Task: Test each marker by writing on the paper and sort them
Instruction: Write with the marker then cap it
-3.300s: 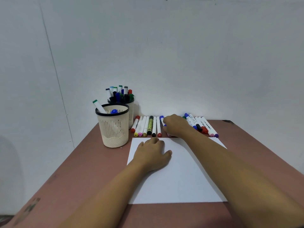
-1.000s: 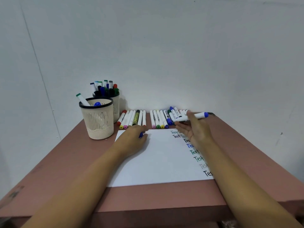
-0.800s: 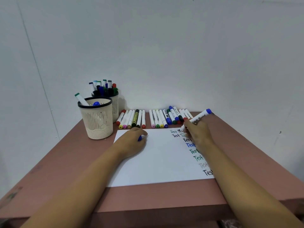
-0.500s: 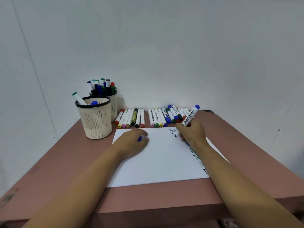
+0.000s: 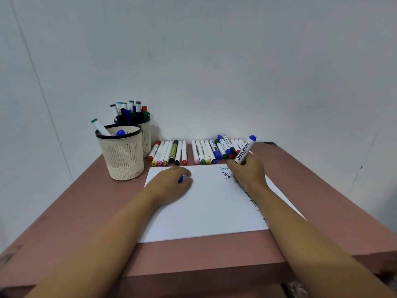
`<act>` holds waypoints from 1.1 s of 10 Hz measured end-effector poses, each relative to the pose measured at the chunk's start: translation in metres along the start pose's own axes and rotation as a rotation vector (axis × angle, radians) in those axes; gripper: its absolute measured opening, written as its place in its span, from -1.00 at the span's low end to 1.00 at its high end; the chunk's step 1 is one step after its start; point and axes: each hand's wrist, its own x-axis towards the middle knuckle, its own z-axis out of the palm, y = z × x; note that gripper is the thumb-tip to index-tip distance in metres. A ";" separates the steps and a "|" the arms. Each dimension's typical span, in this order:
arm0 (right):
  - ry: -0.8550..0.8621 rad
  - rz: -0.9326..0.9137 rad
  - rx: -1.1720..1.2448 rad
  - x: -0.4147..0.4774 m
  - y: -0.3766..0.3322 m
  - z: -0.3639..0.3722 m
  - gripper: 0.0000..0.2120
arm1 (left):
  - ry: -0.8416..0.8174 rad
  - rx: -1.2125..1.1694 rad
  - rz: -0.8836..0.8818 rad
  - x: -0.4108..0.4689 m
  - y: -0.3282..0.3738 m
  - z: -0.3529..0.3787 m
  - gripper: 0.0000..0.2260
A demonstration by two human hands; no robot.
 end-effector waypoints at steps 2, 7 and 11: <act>-0.029 0.007 0.024 -0.001 -0.001 -0.001 -0.83 | 0.000 -0.004 -0.002 0.001 0.000 0.000 -0.69; 0.026 -0.050 -0.027 0.001 0.002 0.000 -0.76 | 0.002 0.008 0.002 0.000 0.001 0.000 -0.69; 0.071 -0.036 -0.005 0.002 0.004 -0.001 -0.74 | 0.002 0.002 0.003 0.001 -0.001 0.001 -0.70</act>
